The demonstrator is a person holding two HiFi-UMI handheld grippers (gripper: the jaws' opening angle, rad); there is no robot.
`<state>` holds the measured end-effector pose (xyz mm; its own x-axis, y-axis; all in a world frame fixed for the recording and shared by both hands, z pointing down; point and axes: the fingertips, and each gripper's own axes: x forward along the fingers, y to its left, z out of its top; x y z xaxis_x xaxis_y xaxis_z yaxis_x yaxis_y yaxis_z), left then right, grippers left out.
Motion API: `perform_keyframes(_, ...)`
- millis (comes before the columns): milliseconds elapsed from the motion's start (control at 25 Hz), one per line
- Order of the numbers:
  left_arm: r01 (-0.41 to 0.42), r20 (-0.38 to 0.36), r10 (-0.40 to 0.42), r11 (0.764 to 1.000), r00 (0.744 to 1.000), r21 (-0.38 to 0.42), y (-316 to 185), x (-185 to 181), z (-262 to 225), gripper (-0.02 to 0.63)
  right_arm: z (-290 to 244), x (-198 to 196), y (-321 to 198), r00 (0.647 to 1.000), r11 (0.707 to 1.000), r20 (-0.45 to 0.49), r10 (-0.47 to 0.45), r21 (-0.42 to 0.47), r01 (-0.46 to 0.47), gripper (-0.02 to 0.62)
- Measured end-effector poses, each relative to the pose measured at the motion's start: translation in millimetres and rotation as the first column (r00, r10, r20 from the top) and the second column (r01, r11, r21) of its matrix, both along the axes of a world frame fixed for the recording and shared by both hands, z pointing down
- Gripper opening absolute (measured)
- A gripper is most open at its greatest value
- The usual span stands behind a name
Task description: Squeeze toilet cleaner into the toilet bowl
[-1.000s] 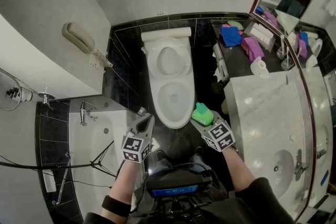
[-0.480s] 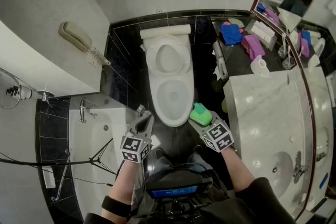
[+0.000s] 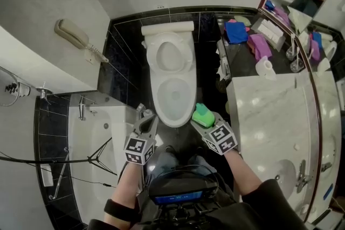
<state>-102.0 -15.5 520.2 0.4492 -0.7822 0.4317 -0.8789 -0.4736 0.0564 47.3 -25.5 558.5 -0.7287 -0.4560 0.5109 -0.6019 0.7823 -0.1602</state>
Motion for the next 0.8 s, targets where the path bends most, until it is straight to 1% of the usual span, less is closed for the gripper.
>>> perform_keyframes(240, -0.101, 0.001, 0.101, 0.995, 0.995, -0.013, -21, 17, 1, 0.005, 3, 10, -22, 0.995, 0.994, -0.002, 0.104, -0.017, -0.104, 0.195)
perform_keyframes(400, -0.193, 0.018, 0.193, 0.981, 0.981, -0.013, -42, 27, 2, 0.005, 7, 12, -46, 0.986, 0.986, -0.023, 0.167, 0.010, -0.167, 0.195)
perform_keyframes(480, -0.228, 0.014, 0.229, 0.973, 0.973, -0.014, -49, 30, 5, 0.005, 7, 13, -53, 0.979, 0.980, -0.033, 0.200, 0.020, -0.200, 0.195)
perform_keyframes(640, -0.312, -0.017, 0.312, 0.950, 0.950, -0.012, -65, 43, 0, 0.005, -13, 19, -77, 0.958, 0.957, -0.032, 0.286, 0.060, -0.284, 0.195)
perform_keyframes(720, -0.329, -0.019, 0.329, 0.944, 0.944, -0.002, -79, 47, 2, 0.005, -18, 31, -96, 0.942, 0.939, -0.025, 0.336, 0.093, -0.332, 0.195)
perform_keyframes(800, -0.345, -0.031, 0.345, 0.938, 0.938, -0.009, -89, 54, 4, 0.005, -17, 48, -111, 0.921, 0.916, -0.020, 0.389, 0.114, -0.384, 0.195)
